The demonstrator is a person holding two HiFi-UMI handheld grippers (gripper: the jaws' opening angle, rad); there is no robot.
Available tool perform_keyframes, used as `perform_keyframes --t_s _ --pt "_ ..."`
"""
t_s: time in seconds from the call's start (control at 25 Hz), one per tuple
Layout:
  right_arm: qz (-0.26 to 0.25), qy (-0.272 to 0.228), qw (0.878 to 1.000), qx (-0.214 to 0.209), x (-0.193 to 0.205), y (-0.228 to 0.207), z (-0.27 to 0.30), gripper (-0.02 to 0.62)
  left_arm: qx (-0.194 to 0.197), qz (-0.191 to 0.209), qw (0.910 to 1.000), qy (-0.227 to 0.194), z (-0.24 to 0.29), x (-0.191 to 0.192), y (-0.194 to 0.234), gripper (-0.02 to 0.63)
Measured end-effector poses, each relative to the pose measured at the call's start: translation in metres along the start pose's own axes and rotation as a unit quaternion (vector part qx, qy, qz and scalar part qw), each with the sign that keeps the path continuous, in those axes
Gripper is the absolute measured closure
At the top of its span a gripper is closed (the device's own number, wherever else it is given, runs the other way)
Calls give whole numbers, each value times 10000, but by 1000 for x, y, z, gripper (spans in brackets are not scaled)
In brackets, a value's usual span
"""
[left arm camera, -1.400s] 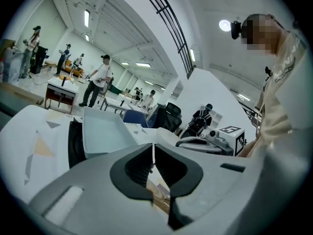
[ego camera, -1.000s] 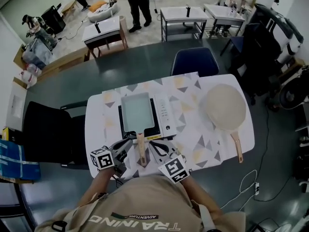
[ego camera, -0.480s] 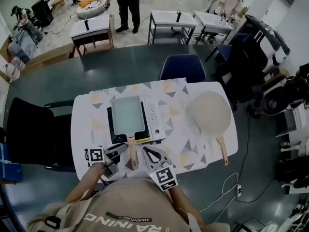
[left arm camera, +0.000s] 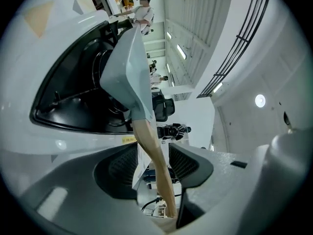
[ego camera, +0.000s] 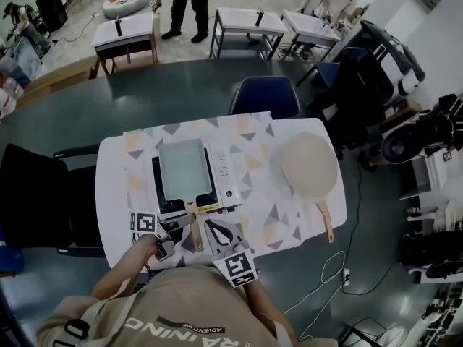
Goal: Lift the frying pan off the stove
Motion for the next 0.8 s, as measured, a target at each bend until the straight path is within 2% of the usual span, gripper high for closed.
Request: perform_keyframes --t_s 0.2,0.48,0.6,0.8 --pt "80 21 9999 130 8 -4 -3 598 199 -267 9993 174 16 -3 4 425" --pt "252 34 9994 227 15 -11 -11 598 416 -422 9981 168 33 -9 11 425" --pt "257 53 9993 255 18 -13 -14 598 426 -619 9970 166 38 -9 5 425" --pt "289 66 9992 272 21 -15 -17 598 489 -462 9973 299 49 -15 11 425"
Point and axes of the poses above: the fingertips, and each gripper's own axes: z forward along the fingers, y to its left, x out of its underside, the point moved 7 cm from there along -z, backward along the fingers, and after that the axes turned 12 degrees about y, right-handed, at the moved point
